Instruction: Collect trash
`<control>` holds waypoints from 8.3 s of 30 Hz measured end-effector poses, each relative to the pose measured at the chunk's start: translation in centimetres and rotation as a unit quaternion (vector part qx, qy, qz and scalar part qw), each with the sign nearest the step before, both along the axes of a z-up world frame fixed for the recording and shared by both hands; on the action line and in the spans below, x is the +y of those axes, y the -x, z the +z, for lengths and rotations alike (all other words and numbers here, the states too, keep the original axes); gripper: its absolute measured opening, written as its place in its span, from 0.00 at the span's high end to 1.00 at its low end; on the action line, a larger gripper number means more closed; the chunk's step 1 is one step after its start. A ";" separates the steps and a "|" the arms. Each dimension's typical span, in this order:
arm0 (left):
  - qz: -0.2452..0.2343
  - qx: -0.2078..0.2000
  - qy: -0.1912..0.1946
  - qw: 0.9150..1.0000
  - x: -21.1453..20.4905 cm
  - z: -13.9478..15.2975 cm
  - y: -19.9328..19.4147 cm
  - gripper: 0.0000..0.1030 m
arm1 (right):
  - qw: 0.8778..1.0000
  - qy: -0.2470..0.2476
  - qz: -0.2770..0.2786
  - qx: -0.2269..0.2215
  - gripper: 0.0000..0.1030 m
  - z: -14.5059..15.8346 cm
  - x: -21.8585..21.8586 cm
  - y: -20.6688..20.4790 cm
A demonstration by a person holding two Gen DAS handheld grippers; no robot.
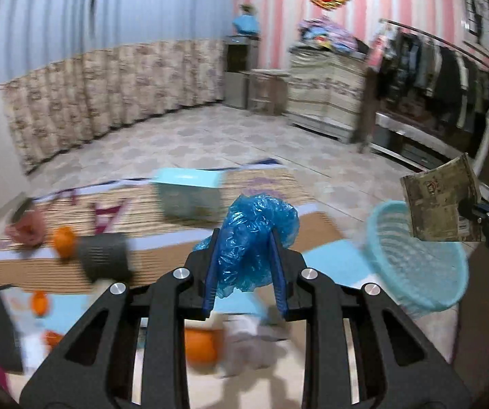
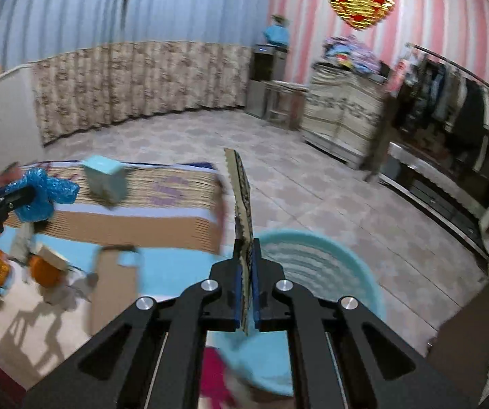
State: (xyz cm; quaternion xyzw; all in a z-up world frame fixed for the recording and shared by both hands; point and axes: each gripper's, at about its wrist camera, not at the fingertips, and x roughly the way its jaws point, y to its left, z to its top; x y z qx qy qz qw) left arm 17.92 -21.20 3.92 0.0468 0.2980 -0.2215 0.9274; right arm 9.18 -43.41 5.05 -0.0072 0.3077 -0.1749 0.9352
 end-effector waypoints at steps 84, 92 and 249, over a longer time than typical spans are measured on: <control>0.240 0.021 -0.063 0.968 26.5 -5.2 -3.0 0.05 | 0.990 -0.070 0.118 0.033 0.06 -9.1 24.5 -7.2; 0.234 0.037 -0.054 0.970 26.9 -6.3 -3.2 0.05 | 0.986 -0.059 0.140 0.069 0.29 -10.9 26.7 -8.5; 0.024 -0.072 -0.035 0.996 -0.3 2.8 2.4 0.05 | 0.997 -0.044 -0.054 -0.035 0.06 -2.9 0.2 -0.1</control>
